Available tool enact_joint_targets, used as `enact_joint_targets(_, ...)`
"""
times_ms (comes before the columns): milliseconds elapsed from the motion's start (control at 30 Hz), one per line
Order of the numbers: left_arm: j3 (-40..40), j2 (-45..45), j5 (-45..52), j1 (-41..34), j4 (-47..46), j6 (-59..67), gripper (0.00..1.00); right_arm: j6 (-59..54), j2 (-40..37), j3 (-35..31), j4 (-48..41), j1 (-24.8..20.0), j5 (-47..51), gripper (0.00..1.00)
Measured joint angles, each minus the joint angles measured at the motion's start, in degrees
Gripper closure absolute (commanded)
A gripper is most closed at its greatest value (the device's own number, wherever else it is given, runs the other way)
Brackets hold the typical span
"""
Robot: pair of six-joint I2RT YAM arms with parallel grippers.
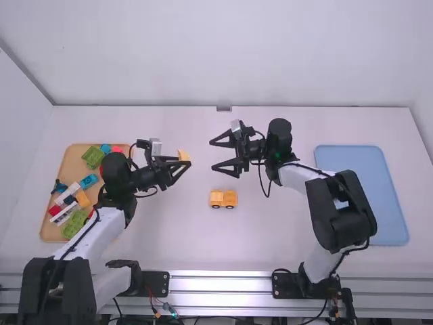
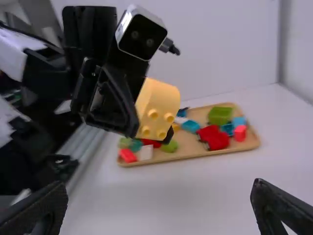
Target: Assemble lego blocks to make yellow taxi
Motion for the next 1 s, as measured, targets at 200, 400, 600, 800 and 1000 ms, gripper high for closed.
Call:
enact_joint_targets(200, -0.2, 5.7, 5.1, -5.6, 7.2, 2.9, 0.95, 18.1, 0.6, 0.0, 5.4, 0.9, -4.0, 0.09)
enact_joint_targets(400, 1.7, 12.6, 7.3, -8.1, 9.8, 4.1, 0.98, 24.2, 0.6, 0.0, 5.0, 0.9, -4.2, 0.18)
enact_joint_targets(600, 8.7, 21.3, 11.4, -9.2, 12.5, 4.2, 0.98, 25.8, 0.6, 0.0, 5.0, 1.5, -3.7, 0.27)
enact_joint_targets(800, 11.3, 24.2, 14.1, -9.3, 13.0, 4.0, 0.98, 25.0, 0.6, 0.0, 4.6, 1.7, -1.2, 0.39)
enact_joint_targets(1000, 11.5, 24.5, 14.6, -9.3, 18.4, 3.3, 0.98, 23.8, 0.6, 0.0, 4.9, 1.7, -0.7, 0.45)
